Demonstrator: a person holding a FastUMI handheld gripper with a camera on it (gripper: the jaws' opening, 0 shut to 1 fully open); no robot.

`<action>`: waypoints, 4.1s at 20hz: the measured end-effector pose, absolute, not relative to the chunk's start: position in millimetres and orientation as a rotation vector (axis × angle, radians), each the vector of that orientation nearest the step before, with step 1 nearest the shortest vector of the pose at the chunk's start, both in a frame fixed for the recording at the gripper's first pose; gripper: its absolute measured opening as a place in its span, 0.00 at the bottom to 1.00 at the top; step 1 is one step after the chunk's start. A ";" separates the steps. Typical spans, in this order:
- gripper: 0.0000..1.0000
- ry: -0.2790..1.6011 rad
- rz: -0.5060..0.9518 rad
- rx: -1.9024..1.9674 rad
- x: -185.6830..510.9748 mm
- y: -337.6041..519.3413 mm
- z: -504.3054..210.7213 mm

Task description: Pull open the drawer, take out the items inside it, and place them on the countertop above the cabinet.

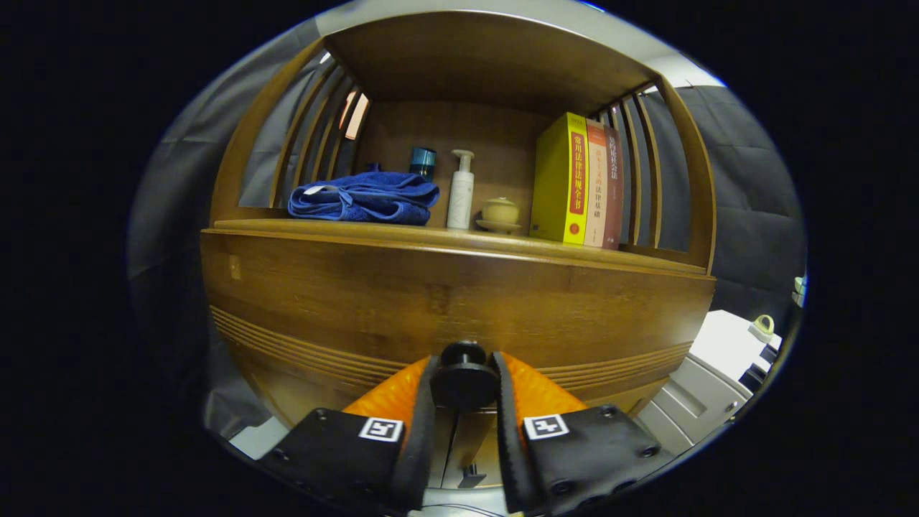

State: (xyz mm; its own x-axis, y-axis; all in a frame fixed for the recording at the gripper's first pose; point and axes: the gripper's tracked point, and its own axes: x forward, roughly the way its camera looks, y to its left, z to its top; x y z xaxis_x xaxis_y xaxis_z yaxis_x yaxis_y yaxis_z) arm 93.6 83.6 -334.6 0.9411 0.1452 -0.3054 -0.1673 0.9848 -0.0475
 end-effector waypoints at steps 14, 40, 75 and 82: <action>0.35 0.463 0.206 -0.036 12.3 68.9 -317.4; 0.43 0.516 0.209 -0.061 -72.4 54.7 -306.2; 0.99 0.956 0.222 -0.007 77.9 77.8 -265.2; 0.99 1.176 0.223 -0.115 65.4 80.8 -340.9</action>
